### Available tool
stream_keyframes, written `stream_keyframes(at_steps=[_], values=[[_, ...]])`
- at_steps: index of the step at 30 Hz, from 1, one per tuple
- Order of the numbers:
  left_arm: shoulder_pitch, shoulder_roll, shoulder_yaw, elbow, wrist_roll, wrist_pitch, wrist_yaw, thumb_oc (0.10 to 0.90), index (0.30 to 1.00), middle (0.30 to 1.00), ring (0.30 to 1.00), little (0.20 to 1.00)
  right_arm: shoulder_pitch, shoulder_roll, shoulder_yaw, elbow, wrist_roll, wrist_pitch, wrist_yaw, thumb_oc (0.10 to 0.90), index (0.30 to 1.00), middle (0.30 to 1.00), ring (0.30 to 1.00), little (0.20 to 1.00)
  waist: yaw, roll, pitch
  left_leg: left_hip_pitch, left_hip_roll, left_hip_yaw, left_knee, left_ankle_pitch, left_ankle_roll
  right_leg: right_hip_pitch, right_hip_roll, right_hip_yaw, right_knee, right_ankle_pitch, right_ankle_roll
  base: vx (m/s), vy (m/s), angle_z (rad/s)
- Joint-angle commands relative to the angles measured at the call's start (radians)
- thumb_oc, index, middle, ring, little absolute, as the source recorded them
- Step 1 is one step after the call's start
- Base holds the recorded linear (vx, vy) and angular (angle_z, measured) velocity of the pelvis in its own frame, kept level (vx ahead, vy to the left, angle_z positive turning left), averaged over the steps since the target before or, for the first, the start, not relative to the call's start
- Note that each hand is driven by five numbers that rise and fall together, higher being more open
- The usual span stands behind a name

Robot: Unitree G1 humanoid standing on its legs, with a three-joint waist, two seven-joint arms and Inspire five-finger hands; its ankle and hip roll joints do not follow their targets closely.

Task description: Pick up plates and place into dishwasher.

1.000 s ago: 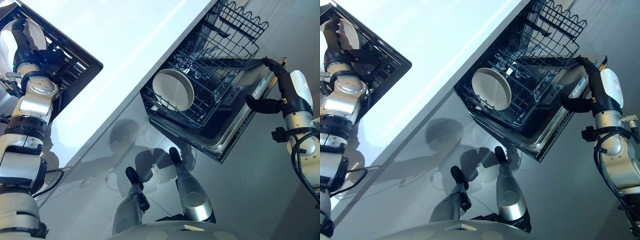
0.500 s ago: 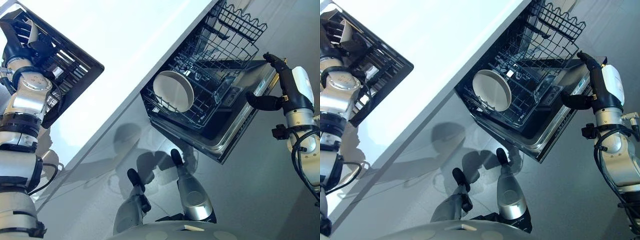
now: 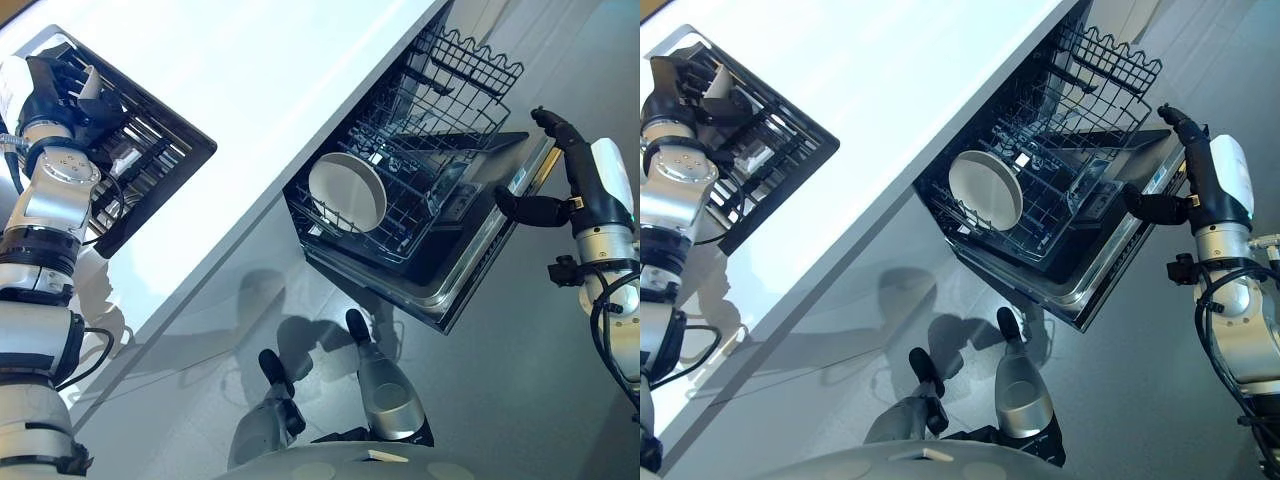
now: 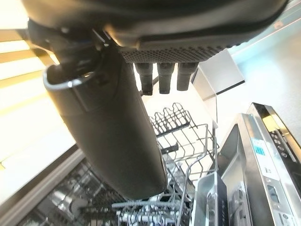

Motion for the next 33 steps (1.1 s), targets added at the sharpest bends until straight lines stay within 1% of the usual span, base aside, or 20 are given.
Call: stream_keyframes(at_steps=[1,4,9,11,13,16,17,20,22,24,25,27,29,30,31,32,33], values=[[0.055,0.14,0.013,-0.128,0.083,-0.075,-0.004,0.1,0.3,0.3,0.3,0.2,0.039,-0.05,-0.097,-0.108,-0.011,-0.11,-0.036,0.8,0.9,0.9,0.9,0.9,0.018,0.025,-0.237,0.075,-0.002,0.016,0.006,-0.083,-0.013,0.059,0.018,-0.038,0.041,-0.088,0.035,0.0,-0.044,0.03],[0.108,0.148,0.036,-0.193,0.116,-0.062,-0.035,0.1,0.3,0.3,0.3,0.2,0.046,-0.042,-0.104,-0.114,-0.009,-0.119,-0.035,0.8,0.9,0.9,0.9,0.9,0.03,0.03,-0.252,0.083,-0.003,0.009,0.006,-0.085,-0.014,0.072,0.017,-0.043,0.038,-0.091,0.036,-0.01,-0.025,0.01],[0.199,0.158,0.081,-0.32,0.128,-0.091,-0.069,0.1,0.3,0.3,0.3,0.2,0.038,-0.027,-0.097,-0.104,0.005,-0.109,-0.036,0.8,0.9,0.9,0.9,0.9,0.061,0.035,-0.277,0.094,-0.007,-0.012,0.006,-0.087,-0.014,0.094,0.012,-0.056,0.034,-0.094,0.038,-0.03,-0.03,0.05],[0.226,0.155,0.096,-0.347,0.131,-0.098,-0.077,0.1,0.3,0.3,0.3,0.2,0.034,-0.02,-0.09,-0.098,0.0,-0.11,-0.038,0.8,0.9,0.9,0.9,0.9,0.067,0.036,-0.282,0.097,-0.008,-0.016,0.006,-0.087,-0.013,0.1,0.01,-0.059,0.033,-0.094,0.038,-0.01,-0.009,0.1],[0.288,0.146,0.132,-0.409,0.148,-0.106,-0.083,0.1,0.3,0.3,0.3,0.2,0.032,-0.011,-0.09,-0.096,-0.004,-0.103,-0.037,0.8,0.9,0.9,0.9,0.9,0.083,0.035,-0.291,0.101,-0.009,-0.028,0.006,-0.088,-0.013,0.11,0.008,-0.064,0.029,-0.093,0.039,-0.02,-0.005,0.08],[0.332,0.154,0.164,-0.442,0.197,-0.117,-0.062,0.1,0.3,0.3,0.3,0.2,0.032,-0.01,-0.095,-0.092,0.001,-0.097,-0.036,0.8,0.9,0.9,0.9,0.9,0.089,0.035,-0.296,0.103,-0.01,-0.034,0.006,-0.09,-0.013,0.114,0.006,-0.067,0.028,-0.093,0.041,-0.04,0.005,0.06],[0.362,0.172,0.194,-0.467,0.239,-0.134,-0.037,0.1,0.3,0.3,0.3,0.2,0.04,-0.009,-0.109,-0.085,0.011,-0.093,-0.036,0.8,0.9,0.9,0.9,0.9,0.097,0.033,-0.301,0.104,-0.011,-0.039,0.006,-0.09,-0.013,0.116,0.005,-0.073,0.027,-0.093,0.042,-0.04,0.002,0.02],[0.413,0.194,0.247,-0.519,0.269,-0.147,-0.01,0.1,0.3,0.3,0.3,0.2,0.055,-0.003,-0.125,-0.084,0.02,-0.091,-0.037,0.8,0.9,0.9,0.9,0.9,0.107,0.03,-0.309,0.103,-0.011,-0.048,0.006,-0.09,-0.013,0.118,0.003,-0.078,0.027,-0.092,0.043,-0.04,0.002,0.05],[0.455,0.214,0.29,-0.572,0.29,-0.172,0.026,0.1,0.3,0.3,0.3,0.2,0.065,-0.002,-0.138,-0.086,0.025,-0.087,-0.044,0.8,0.9,0.9,0.9,0.9,0.121,0.026,-0.315,0.103,-0.01,-0.057,0.006,-0.09,-0.013,0.122,0.002,-0.086,0.023,-0.09,0.043,-0.03,0.0,0.16],[0.489,0.217,0.322,-0.611,0.299,-0.179,0.034,0.1,0.3,0.3,0.3,0.2,0.071,0.001,-0.144,-0.087,0.024,-0.089,-0.044,0.8,0.9,0.9,0.9,0.9,0.126,0.024,-0.318,0.102,-0.01,-0.062,0.006,-0.09,-0.013,0.124,0.002,-0.088,0.021,-0.089,0.043,-0.02,0.0,0.11],[0.527,0.213,0.358,-0.665,0.301,-0.19,0.034,0.1,0.3,0.3,0.3,0.2,0.076,0.005,-0.153,-0.092,0.024,-0.085,-0.041,0.8,0.9,0.9,0.9,0.9,0.135,0.02,-0.323,0.102,-0.01,-0.068,0.006,-0.09,-0.013,0.127,0.001,-0.092,0.018,-0.087,0.044,-0.02,-0.001,0.06],[0.567,0.199,0.394,-0.723,0.3,-0.215,0.021,0.1,0.3,0.3,0.3,0.2,0.076,0.009,-0.16,-0.098,0.03,-0.076,-0.033,0.8,0.9,0.9,0.9,0.9,0.144,0.017,-0.327,0.102,-0.009,-0.075,0.006,-0.091,-0.014,0.129,0.0,-0.096,0.015,-0.086,0.044,-0.02,0.001,0.04],[0.594,0.185,0.423,-0.795,0.258,-0.239,-0.013,0.1,0.3,0.3,0.3,0.2,0.066,0.008,-0.165,-0.102,0.035,-0.063,-0.028,0.8,0.9,0.9,0.9,0.9,0.153,0.015,-0.33,0.102,-0.009,-0.083,0.006,-0.091,-0.014,0.132,0.0,-0.1,0.014,-0.086,0.044,-0.01,0.002,0.02],[0.6,0.183,0.43,-0.806,0.248,-0.245,-0.019,0.1,0.3,0.3,0.3,0.2,0.065,0.008,-0.165,-0.103,0.036,-0.062,-0.027,0.8,0.9,0.9,0.9,0.9,0.154,0.015,-0.331,0.102,-0.009,-0.084,0.006,-0.091,-0.014,0.133,0.0,-0.1,0.014,-0.086,0.044,-0.02,0.005,0.05],[0.613,0.171,0.448,-0.853,0.206,-0.267,-0.05,0.1,0.3,0.3,0.3,0.2,0.057,0.01,-0.167,-0.103,0.038,-0.06,-0.023,0.8,0.9,0.9,0.9,0.9,0.16,0.013,-0.333,0.102,-0.009,-0.09,0.006,-0.091,-0.014,0.135,0.001,-0.102,0.013,-0.086,0.044,-0.02,0.006,0.08],[0.617,0.17,0.453,-0.858,0.201,-0.268,-0.056,0.1,0.3,0.3,0.3,0.2,0.057,0.01,-0.167,-0.103,0.039,-0.06,-0.022,0.8,0.9,0.9,0.9,0.9,0.16,0.014,-0.332,0.103,-0.009,-0.09,0.006,-0.091,-0.013,0.135,0.001,-0.102,0.013,-0.086,0.044,-0.03,0.011,0.13],[0.619,0.165,0.46,-0.878,0.173,-0.29,-0.068,0.1,0.3,0.3,0.3,0.2,0.052,0.012,-0.166,-0.104,0.037,-0.059,-0.02,0.8,0.9,0.9,0.9,0.9,0.162,0.013,-0.333,0.103,-0.009,-0.093,0.006,-0.091,-0.013,0.136,0.0,-0.104,0.013,-0.086,0.045,-0.03,0.014,0.17]])
